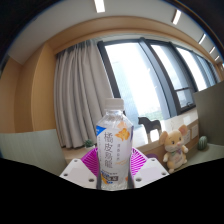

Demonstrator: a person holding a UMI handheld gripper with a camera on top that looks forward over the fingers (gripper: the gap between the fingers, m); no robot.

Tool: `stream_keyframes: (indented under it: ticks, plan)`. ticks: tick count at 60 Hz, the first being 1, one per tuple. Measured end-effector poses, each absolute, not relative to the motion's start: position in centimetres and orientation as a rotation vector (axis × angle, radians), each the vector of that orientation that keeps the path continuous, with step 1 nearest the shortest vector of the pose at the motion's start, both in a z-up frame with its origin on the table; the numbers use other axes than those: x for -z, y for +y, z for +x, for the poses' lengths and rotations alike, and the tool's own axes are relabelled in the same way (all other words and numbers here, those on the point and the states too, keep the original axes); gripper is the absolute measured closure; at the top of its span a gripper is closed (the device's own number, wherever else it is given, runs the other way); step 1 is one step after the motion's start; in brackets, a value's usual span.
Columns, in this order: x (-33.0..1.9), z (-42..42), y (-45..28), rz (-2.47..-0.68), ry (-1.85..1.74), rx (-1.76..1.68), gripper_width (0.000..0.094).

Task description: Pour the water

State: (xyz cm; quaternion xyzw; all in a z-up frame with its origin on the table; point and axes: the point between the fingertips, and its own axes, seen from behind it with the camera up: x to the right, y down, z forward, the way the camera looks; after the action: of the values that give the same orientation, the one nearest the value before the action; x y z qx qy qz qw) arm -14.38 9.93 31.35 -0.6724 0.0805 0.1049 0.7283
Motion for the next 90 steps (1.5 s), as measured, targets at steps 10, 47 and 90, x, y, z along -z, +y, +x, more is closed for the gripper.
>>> stream_keyframes:
  ticks: [10,47,90]
  plan:
    - [-27.0,-4.9,10.3,-1.563,0.159,0.102,0.0577]
    - [-9.7,4.5,12.2,-1.730,0.230,0.235,0.0574]
    - [-6.1,-0.5,-1.4,-1.863,0.139,0.226,0.0132]
